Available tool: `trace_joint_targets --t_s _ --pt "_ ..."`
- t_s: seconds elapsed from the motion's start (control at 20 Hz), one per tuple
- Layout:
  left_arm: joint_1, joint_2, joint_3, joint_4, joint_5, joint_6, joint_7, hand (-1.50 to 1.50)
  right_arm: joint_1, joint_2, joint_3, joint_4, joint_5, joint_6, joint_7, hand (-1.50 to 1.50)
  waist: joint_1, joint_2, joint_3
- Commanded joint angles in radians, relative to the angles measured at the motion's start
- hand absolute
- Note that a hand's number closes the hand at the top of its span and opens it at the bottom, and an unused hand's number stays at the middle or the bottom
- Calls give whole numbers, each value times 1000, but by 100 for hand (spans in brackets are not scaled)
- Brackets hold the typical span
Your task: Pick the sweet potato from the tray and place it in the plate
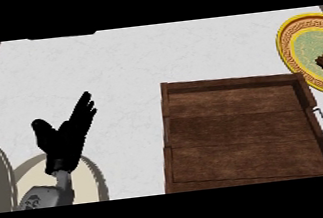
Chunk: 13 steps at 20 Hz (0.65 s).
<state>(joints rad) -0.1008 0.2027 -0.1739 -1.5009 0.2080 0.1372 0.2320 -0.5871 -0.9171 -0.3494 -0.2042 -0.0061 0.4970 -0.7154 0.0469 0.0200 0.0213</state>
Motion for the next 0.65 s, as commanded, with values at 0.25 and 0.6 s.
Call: trace_joint_targets --t_s 0.25,0.6 --pt "76 -13 -2 48 13 -22 -10 0 121 -37 54 -41 55 110 -183 -150 -7 4 -10" --pt "76 -16 4 55 -3 -11 -1 0 183 -28 62 -48 55 94 -243 -150 -18 -1 -11"
